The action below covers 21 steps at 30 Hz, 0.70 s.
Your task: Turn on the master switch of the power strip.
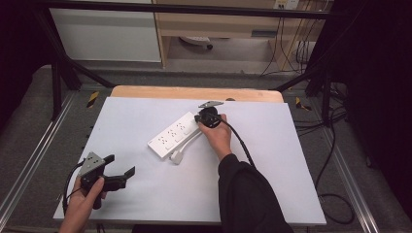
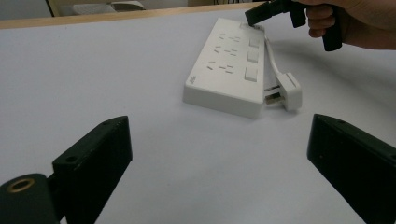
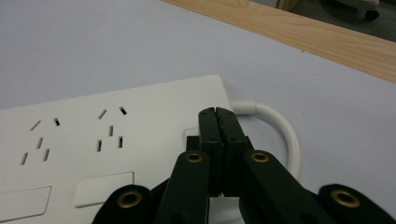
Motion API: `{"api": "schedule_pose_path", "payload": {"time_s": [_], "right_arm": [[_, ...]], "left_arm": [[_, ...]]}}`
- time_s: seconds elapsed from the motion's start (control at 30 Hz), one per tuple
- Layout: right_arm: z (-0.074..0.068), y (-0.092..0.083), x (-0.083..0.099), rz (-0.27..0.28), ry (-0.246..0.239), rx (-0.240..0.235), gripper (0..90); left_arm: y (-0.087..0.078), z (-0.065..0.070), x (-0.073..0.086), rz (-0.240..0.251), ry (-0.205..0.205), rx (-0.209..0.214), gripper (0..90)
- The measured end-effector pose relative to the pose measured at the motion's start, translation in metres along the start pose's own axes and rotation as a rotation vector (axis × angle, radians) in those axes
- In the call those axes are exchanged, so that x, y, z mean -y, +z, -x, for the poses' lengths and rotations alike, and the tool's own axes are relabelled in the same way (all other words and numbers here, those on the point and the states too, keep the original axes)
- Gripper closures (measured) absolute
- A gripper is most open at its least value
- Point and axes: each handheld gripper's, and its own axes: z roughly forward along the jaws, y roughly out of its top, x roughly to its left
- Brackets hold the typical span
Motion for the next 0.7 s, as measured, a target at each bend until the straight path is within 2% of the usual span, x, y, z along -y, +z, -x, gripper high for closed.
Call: {"api": "schedule_pose_path", "payload": {"time_s": [0.33, 0.7], "right_arm": [[-0.0041, 0.0004, 0.0009, -0.010, -0.034, 0.018, 90.0], [-0.0044, 0.0009, 0.0009, -0.009, -0.036, 0.025, 90.0]], "left_arm": [[0.0001, 0.0008, 0.0000, -0.002, -0.001, 0.001, 6.5], [0.0003, 0.0011, 0.0000, -0.006, 0.002, 0.002, 6.5]]}}
